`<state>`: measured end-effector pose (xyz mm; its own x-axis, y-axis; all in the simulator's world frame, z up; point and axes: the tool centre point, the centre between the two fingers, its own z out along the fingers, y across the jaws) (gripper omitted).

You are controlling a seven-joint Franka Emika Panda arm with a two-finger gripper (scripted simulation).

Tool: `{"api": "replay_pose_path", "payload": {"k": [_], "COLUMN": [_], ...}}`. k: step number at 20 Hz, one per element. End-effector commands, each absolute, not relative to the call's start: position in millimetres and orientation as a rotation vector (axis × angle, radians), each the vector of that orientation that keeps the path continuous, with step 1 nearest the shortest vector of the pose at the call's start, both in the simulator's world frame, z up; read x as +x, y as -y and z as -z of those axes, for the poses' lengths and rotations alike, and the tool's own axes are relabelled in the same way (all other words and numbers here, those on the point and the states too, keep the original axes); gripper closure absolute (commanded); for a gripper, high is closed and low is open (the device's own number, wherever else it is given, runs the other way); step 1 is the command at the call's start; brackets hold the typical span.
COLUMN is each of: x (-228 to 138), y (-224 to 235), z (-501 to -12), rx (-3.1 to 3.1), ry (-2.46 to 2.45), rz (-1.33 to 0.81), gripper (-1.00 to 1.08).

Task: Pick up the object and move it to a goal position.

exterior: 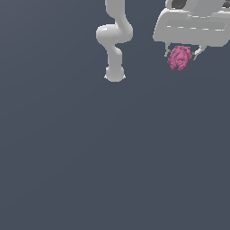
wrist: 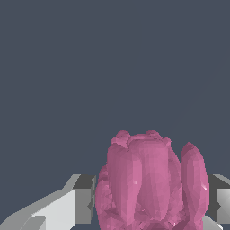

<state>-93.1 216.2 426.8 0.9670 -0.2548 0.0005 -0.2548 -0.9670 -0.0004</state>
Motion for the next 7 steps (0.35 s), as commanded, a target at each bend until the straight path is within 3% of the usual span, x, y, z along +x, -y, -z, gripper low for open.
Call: {"api": "replay_pose_path", "payload": {"k": [1, 7], "x": [-92.3, -91.8], "y": [-217.9, -217.7], "z": [-430.6, -429.9], "rx": [-3.115, -3.115], "ry": [-0.404, -0.404], "rz": [0.0, 0.0], "gripper": [1.08, 1.08]}}
